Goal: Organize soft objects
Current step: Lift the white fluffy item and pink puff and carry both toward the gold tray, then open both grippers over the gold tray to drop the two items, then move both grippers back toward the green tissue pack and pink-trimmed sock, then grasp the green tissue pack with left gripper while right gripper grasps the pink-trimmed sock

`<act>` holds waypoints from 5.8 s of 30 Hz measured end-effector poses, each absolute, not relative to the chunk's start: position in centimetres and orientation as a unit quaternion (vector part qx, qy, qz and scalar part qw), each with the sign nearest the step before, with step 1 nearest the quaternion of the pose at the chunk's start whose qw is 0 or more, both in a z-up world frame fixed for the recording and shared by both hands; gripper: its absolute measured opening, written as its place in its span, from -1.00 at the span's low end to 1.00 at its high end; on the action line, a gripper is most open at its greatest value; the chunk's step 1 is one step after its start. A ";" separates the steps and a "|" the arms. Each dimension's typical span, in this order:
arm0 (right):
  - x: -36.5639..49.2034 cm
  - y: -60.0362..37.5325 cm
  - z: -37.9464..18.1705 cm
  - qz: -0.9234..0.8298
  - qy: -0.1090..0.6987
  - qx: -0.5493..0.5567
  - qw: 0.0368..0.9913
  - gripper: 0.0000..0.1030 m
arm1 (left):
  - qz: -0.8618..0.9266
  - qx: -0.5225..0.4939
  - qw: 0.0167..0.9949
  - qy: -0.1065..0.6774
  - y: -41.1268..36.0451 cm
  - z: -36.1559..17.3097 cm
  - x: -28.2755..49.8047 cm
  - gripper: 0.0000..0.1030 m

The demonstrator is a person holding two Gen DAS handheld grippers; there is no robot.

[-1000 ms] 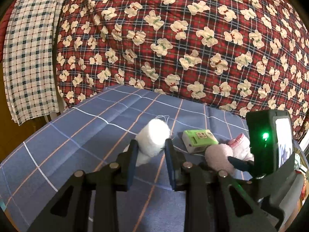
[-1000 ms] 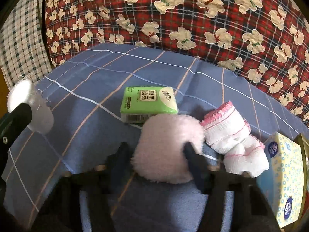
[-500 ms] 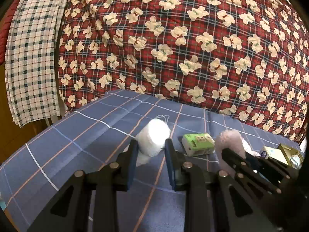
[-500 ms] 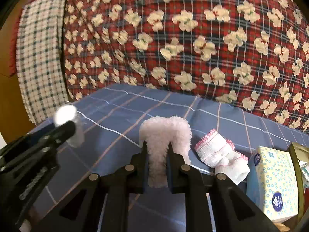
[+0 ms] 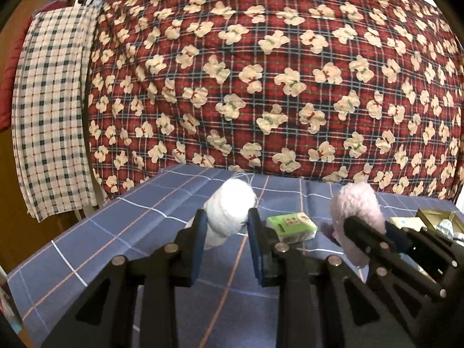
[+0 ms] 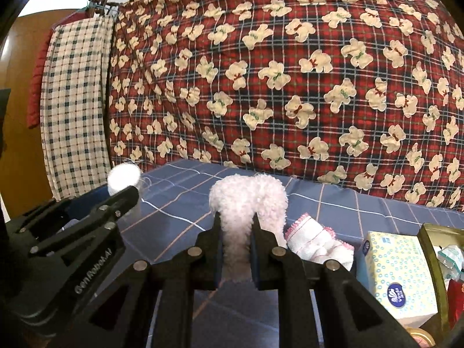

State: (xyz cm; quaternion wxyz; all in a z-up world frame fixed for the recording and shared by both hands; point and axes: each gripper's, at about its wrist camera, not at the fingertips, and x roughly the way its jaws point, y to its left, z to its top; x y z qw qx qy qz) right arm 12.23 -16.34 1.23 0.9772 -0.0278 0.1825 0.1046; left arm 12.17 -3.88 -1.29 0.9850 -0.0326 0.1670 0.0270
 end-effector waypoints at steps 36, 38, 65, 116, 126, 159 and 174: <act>7.6 -20.5 1.6 0.093 0.145 -0.008 0.985 -0.67 | -0.006 -0.014 0.987 0.157 -9.0 -1.1 9.3 -0.49; 7.4 -20.8 1.7 0.091 0.142 -0.006 0.986 -0.67 | -0.008 -0.014 0.988 0.156 -9.2 -1.1 9.1 -0.49; 4.4 -25.0 2.6 0.078 0.119 0.015 0.990 -0.67 | -0.062 -0.009 0.985 0.162 -13.3 0.4 7.8 -0.49; 5.6 -50.9 3.8 -0.095 0.267 0.039 0.958 -0.62 | -0.327 0.069 0.885 0.325 -39.9 2.3 9.9 -0.48; 4.7 -52.0 4.0 -0.114 0.248 0.063 0.960 0.16 | -0.316 0.052 0.896 0.309 -38.4 3.5 9.4 0.23; 16.1 -26.7 3.6 0.090 0.343 0.001 0.935 0.43 | -0.051 -0.006 0.940 0.339 -8.7 -1.4 20.1 0.76; 25.5 -22.4 -1.2 0.058 0.489 -0.065 0.868 0.43 | -0.036 -0.017 0.931 0.363 -6.5 -2.8 23.5 0.76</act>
